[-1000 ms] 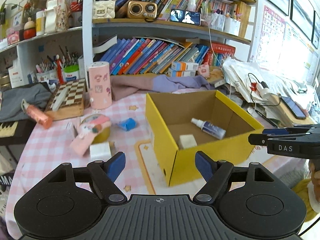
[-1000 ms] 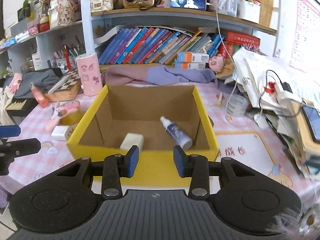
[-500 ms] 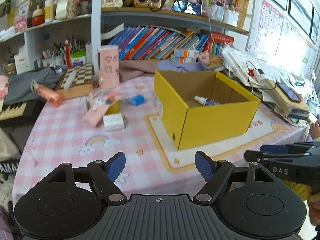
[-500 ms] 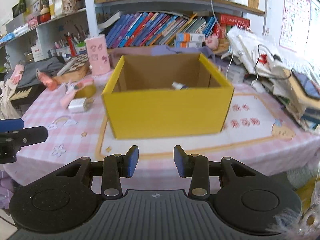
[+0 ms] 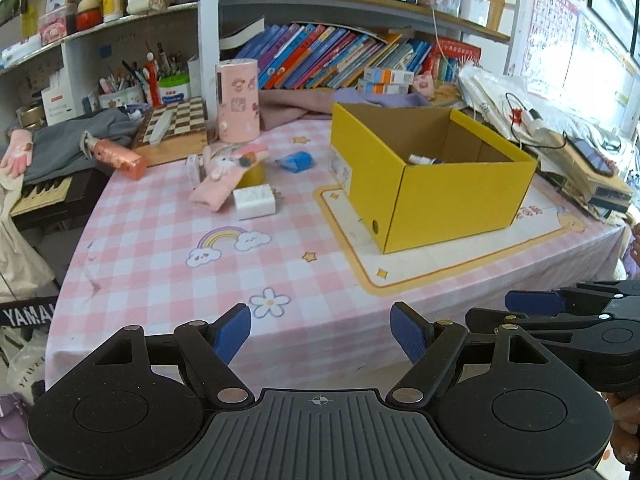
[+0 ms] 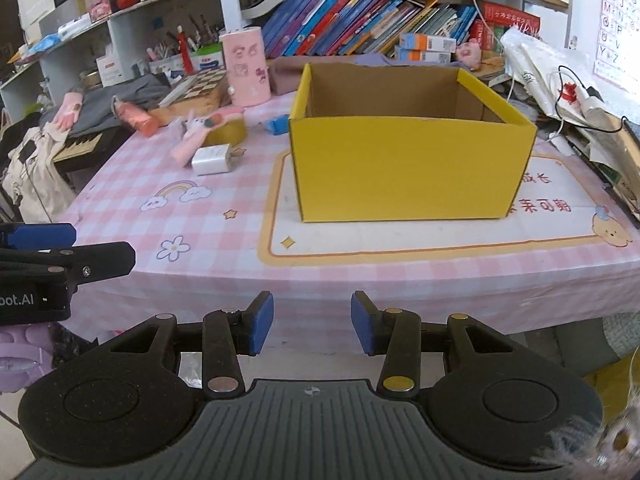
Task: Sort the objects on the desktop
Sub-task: 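Lift both open tools out of the yellow box, then move both open tools back toward the remaining items on the table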
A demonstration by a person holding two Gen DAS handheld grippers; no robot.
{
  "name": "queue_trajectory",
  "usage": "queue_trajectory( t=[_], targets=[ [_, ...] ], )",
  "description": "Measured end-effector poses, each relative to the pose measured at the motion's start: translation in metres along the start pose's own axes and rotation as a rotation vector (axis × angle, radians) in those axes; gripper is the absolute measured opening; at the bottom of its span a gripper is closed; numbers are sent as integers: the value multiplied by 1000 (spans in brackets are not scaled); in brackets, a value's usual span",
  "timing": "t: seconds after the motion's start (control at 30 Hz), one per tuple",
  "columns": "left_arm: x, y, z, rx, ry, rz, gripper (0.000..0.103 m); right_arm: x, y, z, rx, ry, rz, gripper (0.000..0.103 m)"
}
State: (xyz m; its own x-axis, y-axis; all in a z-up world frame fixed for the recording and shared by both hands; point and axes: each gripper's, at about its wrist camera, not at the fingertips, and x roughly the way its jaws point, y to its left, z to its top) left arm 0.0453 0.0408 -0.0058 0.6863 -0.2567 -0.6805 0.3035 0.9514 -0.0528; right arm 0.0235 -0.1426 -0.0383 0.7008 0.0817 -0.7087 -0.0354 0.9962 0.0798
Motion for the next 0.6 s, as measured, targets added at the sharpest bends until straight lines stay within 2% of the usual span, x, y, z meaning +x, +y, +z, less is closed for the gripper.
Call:
queue_trajectory(
  t=[0.43,0.6],
  targets=[
    [4,20,-2,-15,26,70,79,17,25,-2,-35,25,61,45],
    [1,31,-5,-43,11,95,84,20,36,3,-81,26,70,45]
  ],
)
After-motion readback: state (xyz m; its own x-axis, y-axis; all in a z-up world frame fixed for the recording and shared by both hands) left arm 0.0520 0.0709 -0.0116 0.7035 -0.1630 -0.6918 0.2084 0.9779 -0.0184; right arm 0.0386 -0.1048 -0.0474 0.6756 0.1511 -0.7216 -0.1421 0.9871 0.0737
